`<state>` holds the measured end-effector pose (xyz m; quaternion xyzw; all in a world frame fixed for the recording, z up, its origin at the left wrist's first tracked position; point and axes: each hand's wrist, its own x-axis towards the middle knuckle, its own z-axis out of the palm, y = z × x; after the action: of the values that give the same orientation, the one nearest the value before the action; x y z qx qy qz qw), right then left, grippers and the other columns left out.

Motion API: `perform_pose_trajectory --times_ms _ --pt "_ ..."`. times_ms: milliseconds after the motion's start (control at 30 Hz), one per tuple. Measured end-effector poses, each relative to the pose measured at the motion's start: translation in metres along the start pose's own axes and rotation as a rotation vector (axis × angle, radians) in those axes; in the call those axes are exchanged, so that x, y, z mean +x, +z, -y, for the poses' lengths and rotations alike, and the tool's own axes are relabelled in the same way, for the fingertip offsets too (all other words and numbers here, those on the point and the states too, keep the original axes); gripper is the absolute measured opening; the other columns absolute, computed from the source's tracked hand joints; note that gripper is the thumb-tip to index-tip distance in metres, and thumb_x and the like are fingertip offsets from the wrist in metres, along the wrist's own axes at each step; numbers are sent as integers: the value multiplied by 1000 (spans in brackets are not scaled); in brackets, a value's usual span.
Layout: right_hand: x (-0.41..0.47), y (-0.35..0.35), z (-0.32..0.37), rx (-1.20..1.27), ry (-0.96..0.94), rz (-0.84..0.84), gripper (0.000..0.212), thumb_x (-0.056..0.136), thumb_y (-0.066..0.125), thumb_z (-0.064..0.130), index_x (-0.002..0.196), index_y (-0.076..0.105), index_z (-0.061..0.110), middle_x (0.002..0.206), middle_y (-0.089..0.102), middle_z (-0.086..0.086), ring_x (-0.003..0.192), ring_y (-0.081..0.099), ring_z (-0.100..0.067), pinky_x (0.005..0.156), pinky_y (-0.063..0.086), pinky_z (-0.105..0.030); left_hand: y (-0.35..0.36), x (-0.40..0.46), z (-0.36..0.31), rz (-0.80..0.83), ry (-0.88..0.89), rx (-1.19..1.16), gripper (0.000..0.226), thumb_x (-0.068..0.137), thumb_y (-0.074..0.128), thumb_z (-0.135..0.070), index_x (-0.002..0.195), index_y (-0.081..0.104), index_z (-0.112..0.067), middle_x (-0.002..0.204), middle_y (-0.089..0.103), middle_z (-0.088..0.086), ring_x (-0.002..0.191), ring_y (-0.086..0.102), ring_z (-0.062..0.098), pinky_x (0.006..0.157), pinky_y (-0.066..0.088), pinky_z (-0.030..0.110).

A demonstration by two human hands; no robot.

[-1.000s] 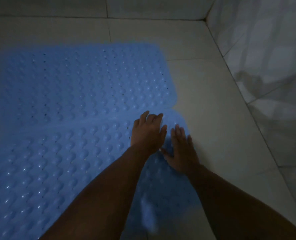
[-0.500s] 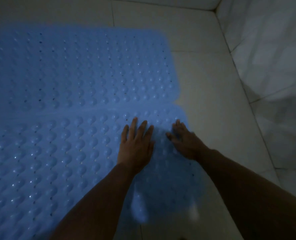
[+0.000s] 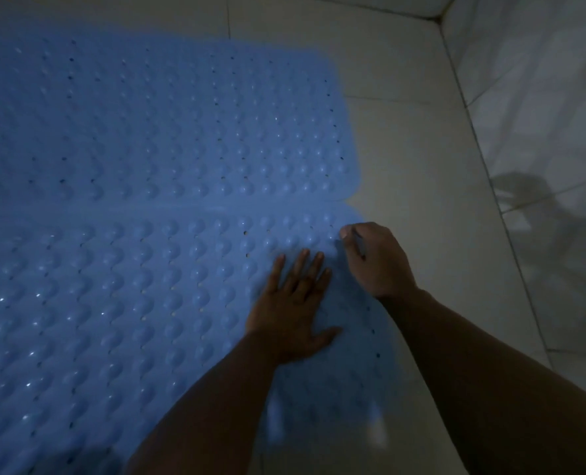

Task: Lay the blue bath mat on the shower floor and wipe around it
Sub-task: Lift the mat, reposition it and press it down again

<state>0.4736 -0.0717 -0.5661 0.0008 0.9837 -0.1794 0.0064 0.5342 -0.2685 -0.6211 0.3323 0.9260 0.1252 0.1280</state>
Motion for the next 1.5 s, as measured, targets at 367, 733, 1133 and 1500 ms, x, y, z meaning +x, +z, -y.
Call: perform_pose_trajectory --times_ms 367,733,1133,1500 --pt "-1 -10 93 -125 281 325 43 101 40 41 119 67 12 128 65 -16 118 62 -35 97 52 -42 -95 -13 60 -255 -361 -387 53 83 45 -32 129 67 -17 139 63 8 138 49 34 110 42 45" --pt "-93 102 173 -193 58 87 87 96 32 67 159 17 10 168 11 -8 156 1 -24 123 10 -58 -77 -84 123 -325 -477 -105 53 88 43 -36 135 61 -19 149 52 8 148 34 34 109 40 51" --pt "-69 73 161 -148 22 111 65 91 41 61 141 53 21 150 50 -5 141 44 -25 109 42 -46 -60 -99 118 -240 -397 -42 56 92 43 -39 144 53 -20 166 26 12 154 17 40 117 31 59" --pt "22 17 112 14 102 -10 30 90 49 40 103 70 23 104 70 -2 103 61 -29 83 54 -43 -25 -86 91 -88 -283 55 85 95 29 -72 162 17 -20 170 -1 12 156 -9 36 123 8 61"
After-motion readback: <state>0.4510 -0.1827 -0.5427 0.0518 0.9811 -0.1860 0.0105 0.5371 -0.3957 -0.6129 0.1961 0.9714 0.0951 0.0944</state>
